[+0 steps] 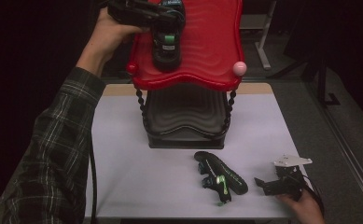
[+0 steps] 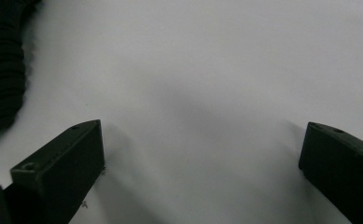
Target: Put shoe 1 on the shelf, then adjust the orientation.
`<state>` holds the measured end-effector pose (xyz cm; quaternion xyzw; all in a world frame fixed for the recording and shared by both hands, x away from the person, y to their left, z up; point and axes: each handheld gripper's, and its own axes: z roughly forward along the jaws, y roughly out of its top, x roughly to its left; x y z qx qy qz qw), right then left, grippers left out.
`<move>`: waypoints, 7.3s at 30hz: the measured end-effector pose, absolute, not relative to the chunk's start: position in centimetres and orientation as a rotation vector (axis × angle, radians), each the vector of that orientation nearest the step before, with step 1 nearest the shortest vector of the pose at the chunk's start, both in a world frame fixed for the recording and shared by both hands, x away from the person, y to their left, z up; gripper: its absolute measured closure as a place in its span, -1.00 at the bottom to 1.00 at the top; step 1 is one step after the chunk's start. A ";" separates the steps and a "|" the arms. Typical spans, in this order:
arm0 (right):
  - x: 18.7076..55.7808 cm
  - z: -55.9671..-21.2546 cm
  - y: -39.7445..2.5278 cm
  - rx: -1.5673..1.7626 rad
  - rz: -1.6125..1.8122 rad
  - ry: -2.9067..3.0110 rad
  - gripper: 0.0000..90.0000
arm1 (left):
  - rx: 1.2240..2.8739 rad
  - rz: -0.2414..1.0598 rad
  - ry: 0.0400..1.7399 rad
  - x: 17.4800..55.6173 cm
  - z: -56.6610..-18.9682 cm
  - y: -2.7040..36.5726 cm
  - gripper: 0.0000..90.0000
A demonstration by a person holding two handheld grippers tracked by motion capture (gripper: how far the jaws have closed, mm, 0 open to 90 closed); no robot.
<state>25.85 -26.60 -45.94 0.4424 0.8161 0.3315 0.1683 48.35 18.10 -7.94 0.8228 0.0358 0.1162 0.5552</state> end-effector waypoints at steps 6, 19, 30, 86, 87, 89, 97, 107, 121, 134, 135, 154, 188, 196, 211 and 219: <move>25.8 -45.9 -26.6 1.260 0.942 2.321 -1.00 | 1.930 0.286 0.095 48.0 -8.2 18.3 0.47; 25.8 -45.9 -26.6 1.259 0.942 2.321 -1.00 | 1.873 0.292 0.161 46.0 -7.5 19.4 -0.33; 25.8 -45.9 -26.6 1.257 0.941 2.321 -1.00 | 1.881 0.315 0.202 41.5 -8.0 21.8 -0.64; 26.1 -45.5 -26.6 1.277 0.925 2.346 -0.92 | 2.023 0.215 0.504 29.4 -34.7 28.9 -0.67; 26.1 -45.3 -26.6 1.275 0.920 2.344 -0.87 | 2.028 0.221 0.523 29.3 -35.4 29.0 -0.67; 26.1 -44.6 -26.9 1.312 0.951 2.338 -0.70 | 2.048 0.227 0.556 29.0 -37.3 29.4 -0.67; 25.7 -41.9 -27.1 1.272 1.139 2.347 0.44 | 2.135 0.201 0.625 28.1 -41.6 30.0 -0.67; 25.5 -39.1 -23.6 1.073 1.328 2.427 1.00 | 2.230 0.237 0.732 28.7 -44.6 30.1 -0.91; 25.4 -38.5 -19.7 0.928 1.451 2.522 1.00 | 2.287 0.294 0.743 28.6 -45.3 29.7 -1.00; 26.2 -39.2 -20.3 0.979 1.414 2.530 1.00 | 2.287 0.293 0.744 28.6 -45.3 29.7 -1.00; 26.3 -39.3 -20.4 0.984 1.415 2.521 1.00 | 2.286 0.293 0.744 28.6 -45.3 29.7 -1.00; 29.2 -40.6 -23.2 1.156 1.361 2.443 1.00 | 2.286 0.292 0.745 28.6 -45.3 29.7 -1.00; 26.6 -43.6 -25.2 1.137 1.254 2.586 1.00 | 2.287 0.290 0.746 28.6 -45.3 29.7 -1.00; 24.8 -44.1 -23.5 1.045 1.218 2.701 1.00 | 2.290 0.291 0.744 28.7 -45.3 29.7 -1.00; 25.6 -42.4 -24.8 1.055 1.349 2.552 0.86 | 2.290 0.292 0.742 28.7 -45.3 29.7 -1.00; 27.0 -40.3 -25.0 1.056 1.517 2.431 0.46 | 2.286 0.292 0.745 28.6 -45.3 29.7 -1.00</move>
